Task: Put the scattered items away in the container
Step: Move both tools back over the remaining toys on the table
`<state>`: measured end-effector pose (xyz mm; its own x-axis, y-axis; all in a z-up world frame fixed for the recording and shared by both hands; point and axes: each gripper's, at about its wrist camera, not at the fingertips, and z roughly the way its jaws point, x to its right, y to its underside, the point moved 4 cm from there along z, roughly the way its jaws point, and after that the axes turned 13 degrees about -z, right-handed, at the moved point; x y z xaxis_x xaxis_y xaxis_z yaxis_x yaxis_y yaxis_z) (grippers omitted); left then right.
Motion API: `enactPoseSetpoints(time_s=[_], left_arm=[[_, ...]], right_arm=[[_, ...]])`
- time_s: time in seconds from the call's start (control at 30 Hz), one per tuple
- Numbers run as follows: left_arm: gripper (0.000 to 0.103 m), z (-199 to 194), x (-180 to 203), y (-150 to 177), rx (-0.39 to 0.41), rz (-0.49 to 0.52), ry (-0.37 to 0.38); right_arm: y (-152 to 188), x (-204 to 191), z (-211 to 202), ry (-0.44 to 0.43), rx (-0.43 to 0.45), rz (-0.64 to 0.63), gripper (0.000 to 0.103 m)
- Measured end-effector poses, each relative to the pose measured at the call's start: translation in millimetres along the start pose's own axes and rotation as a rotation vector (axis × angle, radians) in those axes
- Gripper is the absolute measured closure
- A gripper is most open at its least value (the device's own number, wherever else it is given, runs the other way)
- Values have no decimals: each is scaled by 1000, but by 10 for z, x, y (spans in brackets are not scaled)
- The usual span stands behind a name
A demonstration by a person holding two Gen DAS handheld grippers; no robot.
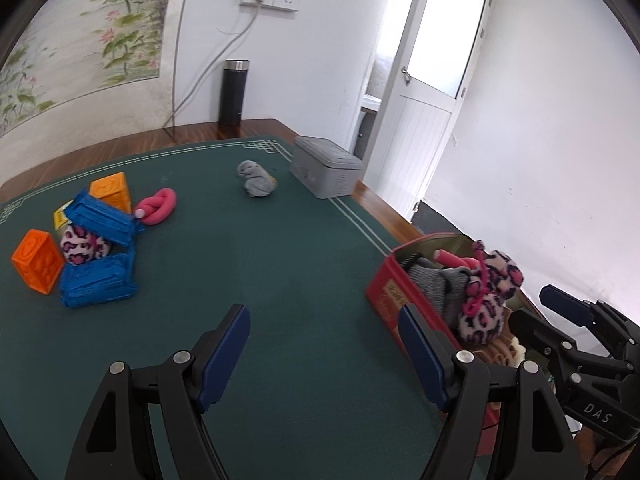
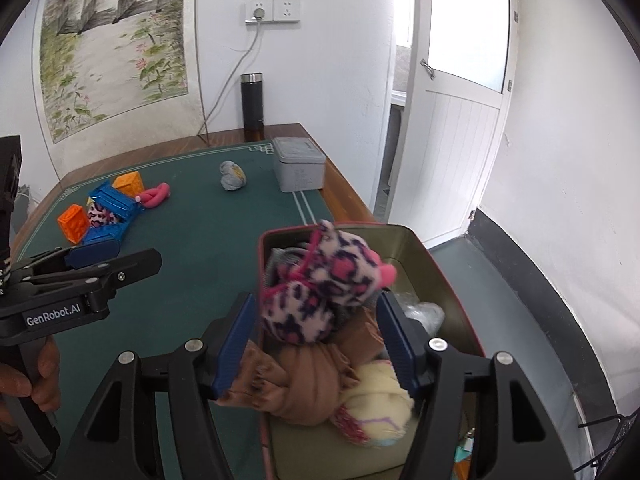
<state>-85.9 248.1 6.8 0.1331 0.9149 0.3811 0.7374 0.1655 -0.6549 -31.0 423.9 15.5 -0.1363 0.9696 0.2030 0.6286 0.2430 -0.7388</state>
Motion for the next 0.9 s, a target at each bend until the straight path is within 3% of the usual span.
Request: enactPoseSetpoints(time_s=[0.37,0.67,0.8,0.9], left_arm=[[25,-240,-909,-192,51,-80,-95],[25,-483,-2185,-463,126,-225,-250],[25,-498,-2643,-614,161,-251,-331],[25,-371,-2851,-705,157,-241,-343]], right_arm=[[-365,-760,270,-119,22,-37,33],[-701,-1475,690,-264,3,-19,31],[-820,-1698,884,-287,-14,-2,31],[-879,-1870,1036,-305,-32,7,31]])
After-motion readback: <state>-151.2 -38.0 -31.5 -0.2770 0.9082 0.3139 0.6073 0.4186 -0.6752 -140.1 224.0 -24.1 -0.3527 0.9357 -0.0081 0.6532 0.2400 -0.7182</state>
